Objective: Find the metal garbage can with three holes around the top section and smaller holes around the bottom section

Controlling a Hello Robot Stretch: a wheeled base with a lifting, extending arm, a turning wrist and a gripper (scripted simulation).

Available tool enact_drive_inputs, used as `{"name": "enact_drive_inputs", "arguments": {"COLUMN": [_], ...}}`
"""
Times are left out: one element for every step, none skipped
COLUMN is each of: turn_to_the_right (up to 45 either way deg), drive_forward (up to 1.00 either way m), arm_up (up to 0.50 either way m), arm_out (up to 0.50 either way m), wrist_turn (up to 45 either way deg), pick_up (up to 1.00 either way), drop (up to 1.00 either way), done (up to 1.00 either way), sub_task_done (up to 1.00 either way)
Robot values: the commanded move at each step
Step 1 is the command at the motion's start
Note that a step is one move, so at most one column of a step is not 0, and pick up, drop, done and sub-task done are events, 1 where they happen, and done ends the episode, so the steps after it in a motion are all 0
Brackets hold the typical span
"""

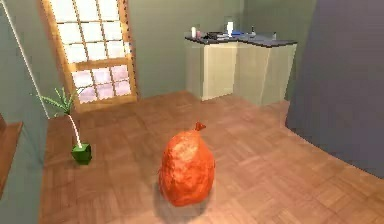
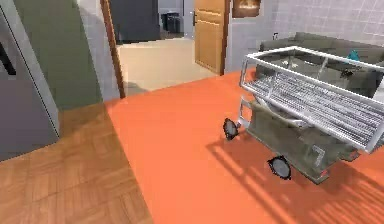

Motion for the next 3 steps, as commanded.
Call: {"name": "enact_drive_inputs", "arguments": {"turn_to_the_right": [45.0, 39.0, 0.0], "drive_forward": [0.00, 0.00, 0.25], "arm_up": [0.00, 0.00, 0.00], "arm_out": [0.00, 0.00, 0.00], "wrist_turn": [0.0, 0.0, 0.0], "pick_up": [0.00, 0.00, 0.00], "drop": [0.00, 0.00, 0.00], "done": [0.00, 0.00, 0.00], "sub_task_done": [0.00, 0.00, 0.00]}}
